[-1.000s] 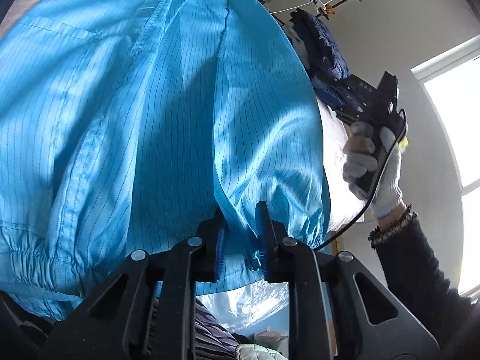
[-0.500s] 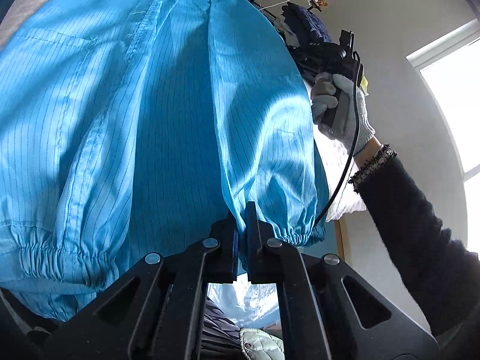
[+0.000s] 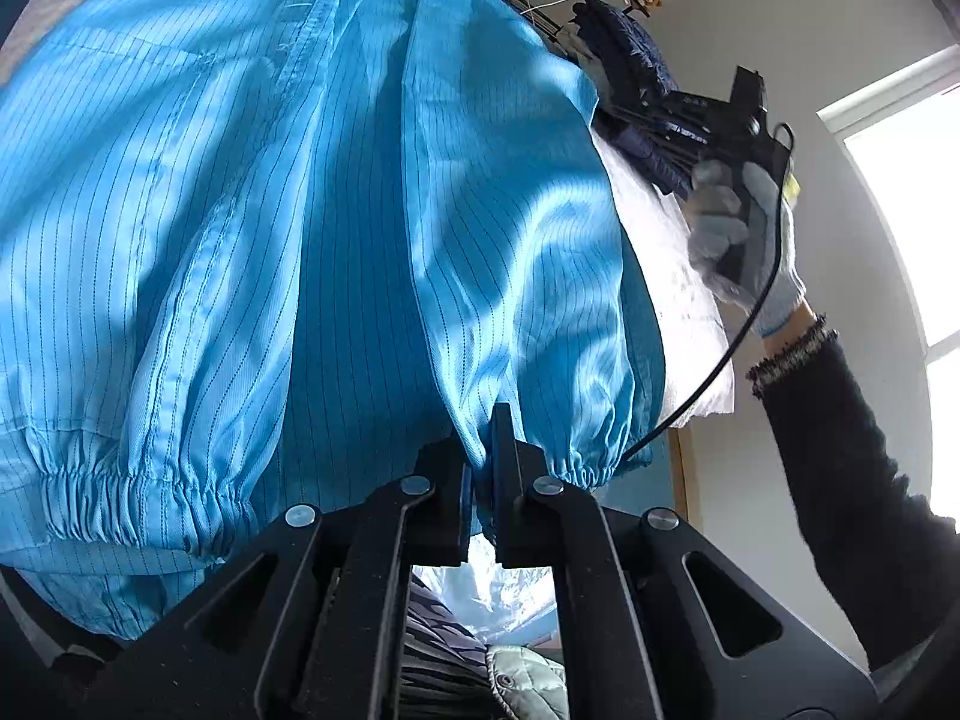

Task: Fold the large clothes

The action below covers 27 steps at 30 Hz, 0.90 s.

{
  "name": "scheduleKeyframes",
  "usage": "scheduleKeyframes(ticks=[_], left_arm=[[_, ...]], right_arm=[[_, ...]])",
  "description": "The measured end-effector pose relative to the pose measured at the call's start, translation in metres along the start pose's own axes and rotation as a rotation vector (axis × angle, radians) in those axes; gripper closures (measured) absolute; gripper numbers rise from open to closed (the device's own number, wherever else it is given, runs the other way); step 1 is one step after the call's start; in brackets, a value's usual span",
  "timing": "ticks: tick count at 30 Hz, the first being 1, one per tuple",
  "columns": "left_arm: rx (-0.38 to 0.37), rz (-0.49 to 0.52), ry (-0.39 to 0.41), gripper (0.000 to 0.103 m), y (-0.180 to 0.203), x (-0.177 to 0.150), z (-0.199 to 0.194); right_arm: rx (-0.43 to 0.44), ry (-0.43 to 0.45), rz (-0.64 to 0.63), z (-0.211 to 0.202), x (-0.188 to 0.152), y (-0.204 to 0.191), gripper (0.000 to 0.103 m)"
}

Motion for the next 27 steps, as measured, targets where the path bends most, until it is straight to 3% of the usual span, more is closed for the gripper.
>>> scheduleKeyframes(ticks=[4,8,10,14,18,19,20,21,27], left_arm=[[-0.005,-0.013,0.004,0.102,-0.003,0.004,0.002],[-0.021,-0.041,-0.01,0.101,-0.008,0.002,0.007],[-0.033,-0.054,-0.014,0.101,-0.009,-0.001,0.009],[-0.062,-0.078,-0.016,0.101,-0.01,-0.005,0.011],[-0.088,-0.089,-0.024,0.101,-0.008,-0.011,0.013],[-0.097,-0.092,-0.026,0.101,-0.007,-0.011,0.015],[-0.1,-0.092,-0.028,0.101,-0.005,-0.012,0.015],[-0.101,-0.091,-0.029,0.101,-0.004,-0.013,0.015],[-0.122,-0.052,-0.017,0.101,0.017,-0.016,0.013]], right_arm=[[0.092,-0.023,-0.006,-0.05,-0.052,-0.025,0.09],[0.151,-0.069,-0.009,-0.082,-0.123,-0.052,0.071],[0.172,-0.125,0.009,-0.085,-0.159,-0.061,0.064],[0.171,-0.216,0.036,-0.075,-0.211,-0.07,0.063],[0.188,-0.204,0.051,-0.066,-0.219,-0.077,0.06],[0.205,-0.205,0.056,-0.062,-0.216,-0.08,0.061],[0.228,-0.212,0.063,-0.059,-0.214,-0.083,0.073],[0.237,-0.226,0.062,-0.057,-0.214,-0.085,0.097],[0.152,-0.196,0.01,-0.081,-0.197,-0.079,0.102]])
Point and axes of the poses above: each gripper's, at about its wrist camera, not at the fingertips, and z roughly the way its jaws point, y to its right, x to its top, the point moved 5 cm from there along z, roughly the way its jaws point, and after that the axes turned 4 degrees about y, right-handed, at the moved point
